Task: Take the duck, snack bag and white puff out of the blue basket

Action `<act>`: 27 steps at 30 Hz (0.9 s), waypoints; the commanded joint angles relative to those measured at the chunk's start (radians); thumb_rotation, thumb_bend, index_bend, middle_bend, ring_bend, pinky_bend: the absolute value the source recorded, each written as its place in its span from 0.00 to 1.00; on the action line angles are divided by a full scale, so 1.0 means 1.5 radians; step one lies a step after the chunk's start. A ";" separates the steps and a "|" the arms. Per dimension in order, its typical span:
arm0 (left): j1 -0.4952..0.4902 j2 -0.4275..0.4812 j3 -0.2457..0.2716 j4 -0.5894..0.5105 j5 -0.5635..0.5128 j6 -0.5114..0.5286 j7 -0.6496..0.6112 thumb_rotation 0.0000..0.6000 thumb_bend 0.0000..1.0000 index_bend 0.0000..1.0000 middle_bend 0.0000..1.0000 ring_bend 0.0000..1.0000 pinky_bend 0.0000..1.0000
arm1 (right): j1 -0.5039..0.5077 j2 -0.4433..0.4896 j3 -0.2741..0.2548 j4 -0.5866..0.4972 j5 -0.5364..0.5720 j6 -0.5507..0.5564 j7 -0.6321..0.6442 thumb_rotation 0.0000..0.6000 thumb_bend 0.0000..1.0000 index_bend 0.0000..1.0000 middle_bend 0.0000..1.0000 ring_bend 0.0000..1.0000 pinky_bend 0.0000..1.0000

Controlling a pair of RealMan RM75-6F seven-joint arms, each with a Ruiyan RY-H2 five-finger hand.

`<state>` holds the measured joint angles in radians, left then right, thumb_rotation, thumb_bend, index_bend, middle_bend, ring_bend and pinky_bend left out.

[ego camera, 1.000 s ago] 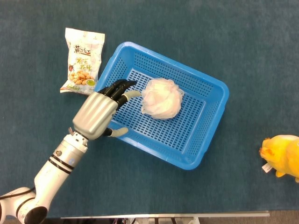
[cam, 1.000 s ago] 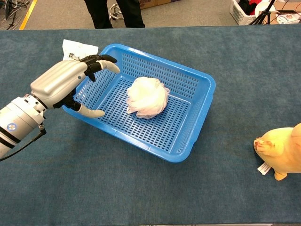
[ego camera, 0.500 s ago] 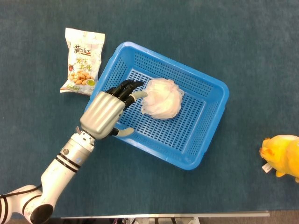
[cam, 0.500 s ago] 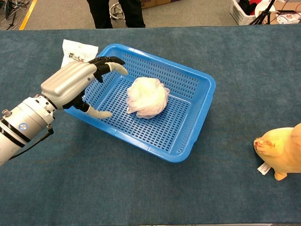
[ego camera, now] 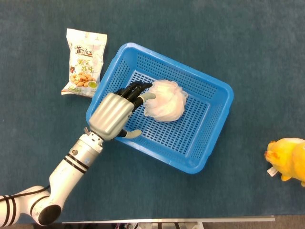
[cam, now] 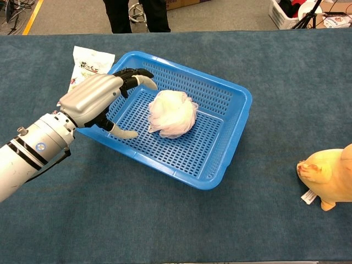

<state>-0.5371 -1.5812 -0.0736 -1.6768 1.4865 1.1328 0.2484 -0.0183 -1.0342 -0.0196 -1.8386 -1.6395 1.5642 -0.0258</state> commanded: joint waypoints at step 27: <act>-0.044 -0.058 -0.019 0.061 -0.049 -0.039 0.030 1.00 0.02 0.22 0.11 0.10 0.35 | -0.017 -0.008 -0.005 0.027 0.006 0.010 0.033 1.00 0.00 0.02 0.12 0.12 0.41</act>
<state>-0.6019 -1.6679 -0.1022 -1.5858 1.4139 1.0757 0.2921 -0.0432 -1.0466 -0.0275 -1.7975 -1.6301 1.5795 0.0233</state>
